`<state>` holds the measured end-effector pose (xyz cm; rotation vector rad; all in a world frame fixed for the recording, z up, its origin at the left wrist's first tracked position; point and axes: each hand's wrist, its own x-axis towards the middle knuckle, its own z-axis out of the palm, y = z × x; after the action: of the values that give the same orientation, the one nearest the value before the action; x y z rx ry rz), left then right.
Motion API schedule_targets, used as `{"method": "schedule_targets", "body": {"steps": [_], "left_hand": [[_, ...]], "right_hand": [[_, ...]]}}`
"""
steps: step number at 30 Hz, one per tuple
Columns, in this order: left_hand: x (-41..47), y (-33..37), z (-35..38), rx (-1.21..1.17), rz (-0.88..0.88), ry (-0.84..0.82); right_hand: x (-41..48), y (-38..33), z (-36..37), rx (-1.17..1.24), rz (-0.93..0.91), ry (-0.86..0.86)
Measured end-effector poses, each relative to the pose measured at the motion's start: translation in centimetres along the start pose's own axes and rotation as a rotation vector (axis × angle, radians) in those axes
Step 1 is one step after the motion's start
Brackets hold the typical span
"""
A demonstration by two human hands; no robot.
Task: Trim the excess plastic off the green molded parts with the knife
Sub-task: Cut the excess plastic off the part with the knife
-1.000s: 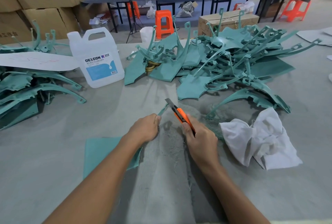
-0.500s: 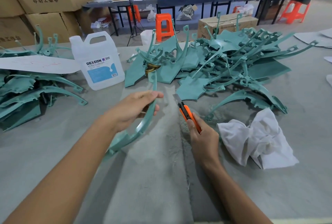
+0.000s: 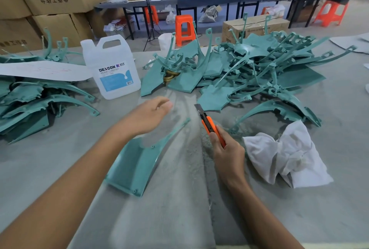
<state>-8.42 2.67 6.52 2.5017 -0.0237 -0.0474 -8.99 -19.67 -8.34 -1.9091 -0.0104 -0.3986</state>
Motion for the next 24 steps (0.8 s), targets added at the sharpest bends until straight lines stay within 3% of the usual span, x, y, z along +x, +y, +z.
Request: {"method": "schedule_targets", "body": {"steps": [4,6,10,13,16,20,24], "left_hand": [[-4.8,-4.1,0.9,-0.065,0.010,0.172],[-7.7,-6.1,0.9,0.024,-0.037,0.082],[-10.9,-8.0,1.6,0.356,-0.152,-0.261],[-11.4,-9.2,2.8,0.365,-0.123,-0.325],[-11.4,-10.7,3.1,0.243,-0.075,-0.169],[-11.2,-13.1,3.3,-0.082,-0.116,0.284],[-9.3,-12.5,6.2,-0.159,-0.118,0.411]], "right_hand": [[0.2,-0.4,-0.4,0.018,0.044,0.084],[0.3,-0.4,-0.4,0.058,0.068,0.104],[0.2,-0.4,-0.3,0.028,0.060,0.058],[0.1,-0.3,-0.3,0.010,0.057,0.060],[0.0,-0.5,-0.4,0.019,0.045,0.043],[-0.1,-0.7,-0.5,-0.002,0.044,0.049],[-0.2,-1.2,-0.6,-0.003,0.028,0.070]]}}
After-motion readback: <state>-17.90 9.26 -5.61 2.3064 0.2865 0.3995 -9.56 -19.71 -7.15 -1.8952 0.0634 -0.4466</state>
